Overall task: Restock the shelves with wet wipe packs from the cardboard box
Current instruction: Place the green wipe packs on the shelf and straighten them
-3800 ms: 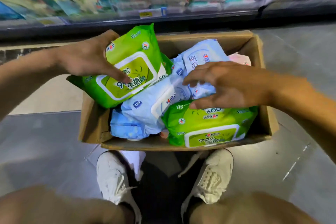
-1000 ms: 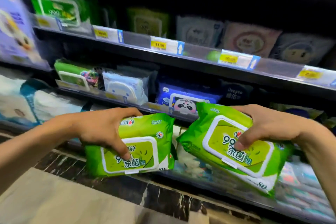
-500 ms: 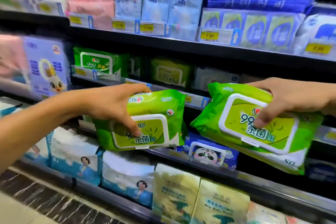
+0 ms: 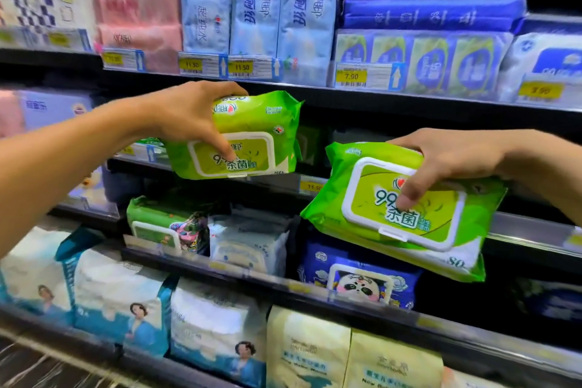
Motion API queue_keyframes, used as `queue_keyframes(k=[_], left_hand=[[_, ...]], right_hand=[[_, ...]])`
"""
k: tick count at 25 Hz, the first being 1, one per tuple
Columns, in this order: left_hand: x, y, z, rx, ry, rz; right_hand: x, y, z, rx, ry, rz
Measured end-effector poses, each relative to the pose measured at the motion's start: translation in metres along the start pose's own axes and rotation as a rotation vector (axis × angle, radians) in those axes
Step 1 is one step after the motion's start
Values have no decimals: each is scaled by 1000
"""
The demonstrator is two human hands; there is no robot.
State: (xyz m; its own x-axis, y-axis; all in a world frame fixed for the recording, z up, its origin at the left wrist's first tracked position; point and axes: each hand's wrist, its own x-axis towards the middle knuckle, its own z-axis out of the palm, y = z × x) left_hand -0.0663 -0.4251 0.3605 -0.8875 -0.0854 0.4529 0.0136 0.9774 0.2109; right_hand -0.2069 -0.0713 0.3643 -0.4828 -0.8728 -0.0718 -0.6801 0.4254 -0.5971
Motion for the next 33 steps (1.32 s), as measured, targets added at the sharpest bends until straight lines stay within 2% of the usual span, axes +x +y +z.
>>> queue_keyframes(k=[6, 11, 14, 17, 21, 23, 27, 31, 33], left_hand=[[9, -14, 12, 121, 71, 44], [-7, -25, 37, 218, 304, 118], [-18, -32, 50, 231, 464, 49], [-30, -35, 72, -78, 638, -98], [-31, -29, 102, -536, 762, -187], [-30, -29, 107, -668, 751, -239], [-26, -41, 97, -750, 620, -317], [-20, -56, 88, -809, 441, -287], [-18, -56, 87, -796, 416, -274]], right_hand=[[15, -1, 4, -5, -1, -13], [24, -5, 13, -34, -13, -50], [28, -7, 20, -46, -12, -63], [31, -8, 28, -43, -8, -72], [32, -8, 33, -29, -16, -72], [31, -9, 32, -31, -27, -69], [30, -12, 28, -43, -11, -56], [35, -20, 26, -52, 2, -69], [39, -26, 25, -55, 4, -77]])
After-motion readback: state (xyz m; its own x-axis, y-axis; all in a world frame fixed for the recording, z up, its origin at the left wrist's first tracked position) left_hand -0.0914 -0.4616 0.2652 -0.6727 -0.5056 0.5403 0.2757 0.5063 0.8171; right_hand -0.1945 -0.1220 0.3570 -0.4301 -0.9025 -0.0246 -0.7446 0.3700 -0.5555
